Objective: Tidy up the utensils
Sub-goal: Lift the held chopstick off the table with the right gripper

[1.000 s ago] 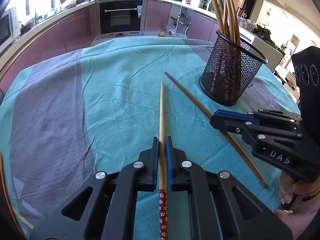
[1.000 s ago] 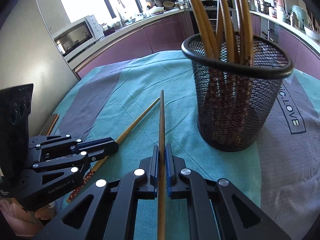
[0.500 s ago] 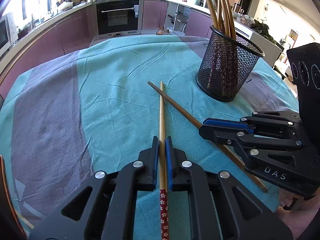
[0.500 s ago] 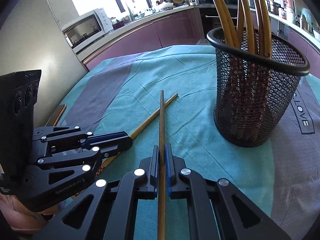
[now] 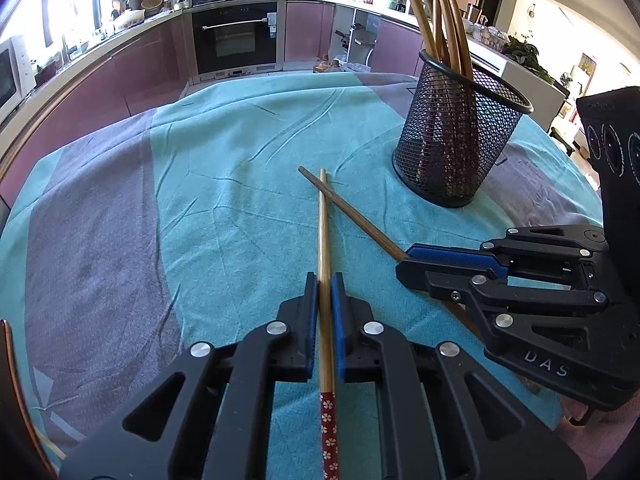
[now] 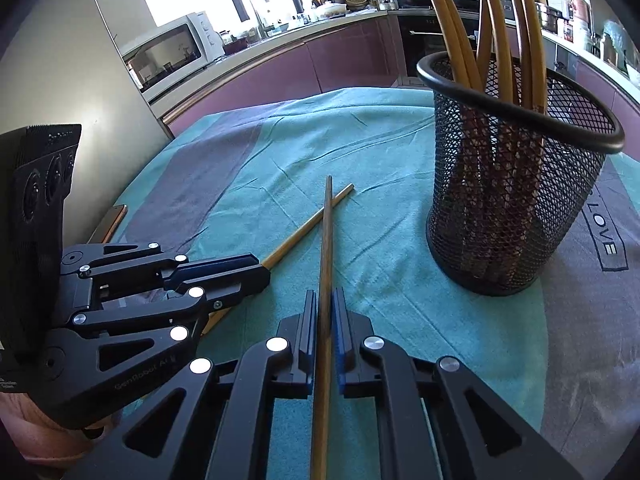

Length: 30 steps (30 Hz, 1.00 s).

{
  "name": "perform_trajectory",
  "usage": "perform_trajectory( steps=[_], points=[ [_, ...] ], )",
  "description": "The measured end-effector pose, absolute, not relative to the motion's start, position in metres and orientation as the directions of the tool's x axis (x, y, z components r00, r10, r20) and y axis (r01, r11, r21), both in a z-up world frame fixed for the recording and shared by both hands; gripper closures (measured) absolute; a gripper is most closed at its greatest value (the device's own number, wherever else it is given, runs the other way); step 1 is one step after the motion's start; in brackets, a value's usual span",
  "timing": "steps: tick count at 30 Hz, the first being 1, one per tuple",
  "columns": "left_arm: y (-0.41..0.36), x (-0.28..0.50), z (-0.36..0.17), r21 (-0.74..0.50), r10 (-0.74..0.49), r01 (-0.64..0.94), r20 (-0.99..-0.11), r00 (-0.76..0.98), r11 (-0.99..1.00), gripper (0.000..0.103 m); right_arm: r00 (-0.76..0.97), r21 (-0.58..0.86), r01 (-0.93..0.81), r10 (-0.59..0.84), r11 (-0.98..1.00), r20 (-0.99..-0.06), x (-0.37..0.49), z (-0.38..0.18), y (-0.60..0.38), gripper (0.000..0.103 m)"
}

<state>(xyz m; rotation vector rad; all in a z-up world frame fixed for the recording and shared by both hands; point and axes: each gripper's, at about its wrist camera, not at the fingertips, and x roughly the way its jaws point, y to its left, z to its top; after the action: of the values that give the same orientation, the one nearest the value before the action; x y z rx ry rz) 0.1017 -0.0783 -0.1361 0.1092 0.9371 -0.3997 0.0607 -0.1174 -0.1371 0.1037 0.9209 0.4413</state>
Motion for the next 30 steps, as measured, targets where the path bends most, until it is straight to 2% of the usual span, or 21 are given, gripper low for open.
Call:
perform_trajectory(
  steps=[30],
  points=[
    [-0.064,0.083,-0.103,-0.142,-0.352,0.383,-0.748,0.562,0.913,0.096,0.598,0.302,-0.365,0.470,0.881,-0.650,0.036,-0.098,-0.134,0.097]
  ],
)
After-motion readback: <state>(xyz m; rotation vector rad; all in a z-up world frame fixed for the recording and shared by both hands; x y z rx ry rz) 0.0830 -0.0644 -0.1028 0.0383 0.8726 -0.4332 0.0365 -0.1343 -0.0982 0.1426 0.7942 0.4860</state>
